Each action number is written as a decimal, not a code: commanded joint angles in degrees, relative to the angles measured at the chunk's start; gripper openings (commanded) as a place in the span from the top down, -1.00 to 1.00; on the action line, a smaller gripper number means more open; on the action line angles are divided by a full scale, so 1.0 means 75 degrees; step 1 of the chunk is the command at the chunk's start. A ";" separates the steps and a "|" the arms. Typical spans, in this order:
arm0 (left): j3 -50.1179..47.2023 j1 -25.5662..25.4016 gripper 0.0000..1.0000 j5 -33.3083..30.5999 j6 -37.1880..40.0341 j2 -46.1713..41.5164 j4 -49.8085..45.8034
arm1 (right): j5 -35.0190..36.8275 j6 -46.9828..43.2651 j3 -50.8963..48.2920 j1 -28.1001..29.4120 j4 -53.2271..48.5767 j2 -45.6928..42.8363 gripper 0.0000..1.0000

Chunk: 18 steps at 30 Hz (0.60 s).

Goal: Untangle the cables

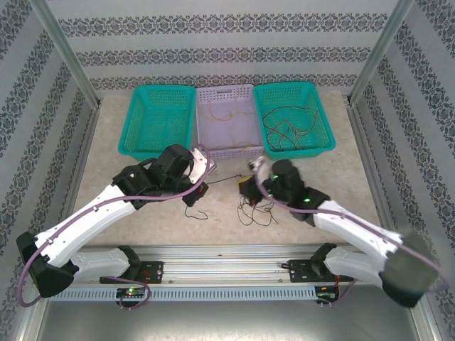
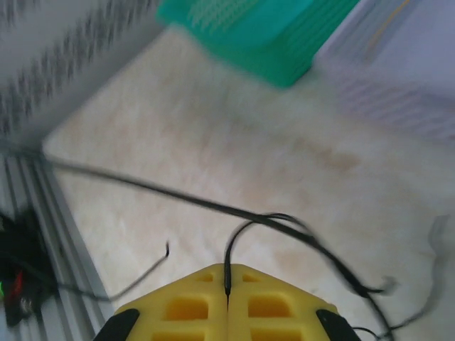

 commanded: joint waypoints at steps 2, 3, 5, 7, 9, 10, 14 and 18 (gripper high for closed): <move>0.0056 0.0268 1.00 -0.0700 -0.0148 -0.0014 -0.0163 | -0.1420 0.1172 -0.0259 -0.1934 -0.0287 -0.1671 1.00; 0.0094 0.0367 1.00 -0.0927 -0.0229 0.0055 -0.0242 | -0.1599 0.1327 -0.0163 -0.2325 -0.0474 -0.1906 1.00; 0.0211 0.0650 1.00 -0.1118 -0.0373 0.0169 -0.0368 | -0.1792 0.1538 0.0092 -0.2999 -0.0931 -0.2122 1.00; 0.0346 0.0918 1.00 -0.1226 -0.0463 0.0195 -0.0453 | -0.1582 0.1779 0.0358 -0.3594 -0.1479 -0.2271 1.00; 0.0460 0.1050 1.00 -0.1292 -0.0523 0.0144 -0.0506 | -0.1460 0.2055 0.0430 -0.4123 -0.1662 -0.2481 1.00; 0.0539 0.1066 1.00 -0.1304 -0.0536 0.0093 -0.0536 | -0.1365 0.2124 0.0462 -0.4328 -0.1691 -0.2597 1.00; 0.0964 0.1072 1.00 -0.1305 -0.0696 -0.0176 -0.0574 | -0.1298 0.2184 0.0649 -0.4510 -0.1758 -0.2769 1.00; 0.1522 0.1072 1.00 -0.2285 -0.0643 -0.0650 -0.0153 | -0.1647 0.2510 0.0571 -0.4516 -0.1105 -0.2924 1.00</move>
